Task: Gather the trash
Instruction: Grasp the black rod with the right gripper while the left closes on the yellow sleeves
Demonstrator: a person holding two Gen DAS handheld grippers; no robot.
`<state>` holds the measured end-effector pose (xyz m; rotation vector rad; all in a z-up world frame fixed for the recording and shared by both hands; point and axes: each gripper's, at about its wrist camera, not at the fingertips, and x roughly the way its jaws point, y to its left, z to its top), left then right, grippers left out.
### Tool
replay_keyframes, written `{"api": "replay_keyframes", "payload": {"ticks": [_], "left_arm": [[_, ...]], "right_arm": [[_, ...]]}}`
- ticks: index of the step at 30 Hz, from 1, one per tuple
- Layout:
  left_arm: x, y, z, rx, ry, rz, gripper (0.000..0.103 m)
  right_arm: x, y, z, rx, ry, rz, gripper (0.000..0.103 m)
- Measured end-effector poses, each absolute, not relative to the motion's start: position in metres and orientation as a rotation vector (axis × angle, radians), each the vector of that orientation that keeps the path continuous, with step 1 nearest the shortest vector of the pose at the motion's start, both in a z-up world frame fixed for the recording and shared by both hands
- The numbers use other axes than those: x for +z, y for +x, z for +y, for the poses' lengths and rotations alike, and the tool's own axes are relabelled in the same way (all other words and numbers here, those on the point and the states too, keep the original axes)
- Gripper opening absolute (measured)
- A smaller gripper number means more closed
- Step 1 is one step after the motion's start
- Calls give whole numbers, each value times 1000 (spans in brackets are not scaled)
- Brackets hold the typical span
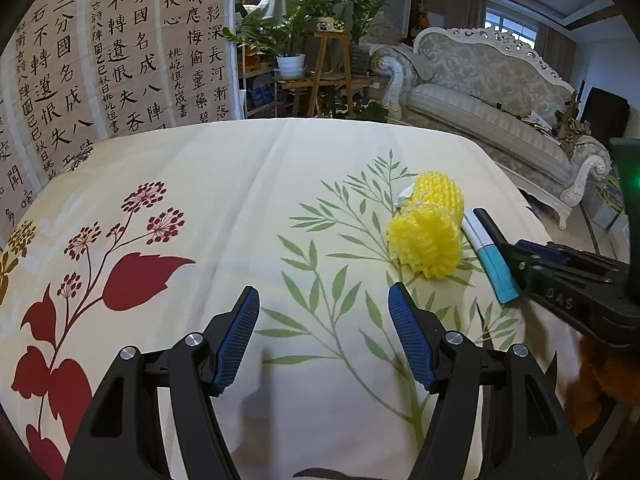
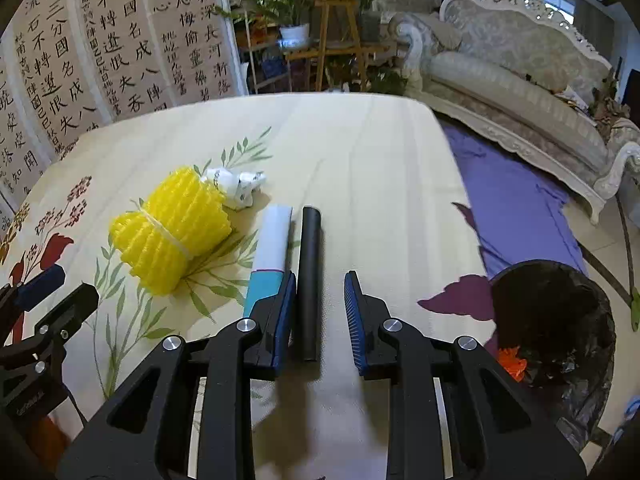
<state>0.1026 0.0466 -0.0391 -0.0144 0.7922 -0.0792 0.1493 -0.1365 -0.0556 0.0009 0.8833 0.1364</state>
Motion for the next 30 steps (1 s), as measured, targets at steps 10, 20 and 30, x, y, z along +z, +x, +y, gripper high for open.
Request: {"api": "replay_keyframes", "payload": {"ticks": [10,20,30], "left_arm": [[-34,103,34,-121,-11,776,67],[-34,111,13,-154,7,769,70],[-36,124,-2,-171,23,761,71]], "right_arm": [[-58,148,-145,126,24,882,13],[-60,149,-159,114,44,881,13],[-61,150,-159,113,42,881,13]]}}
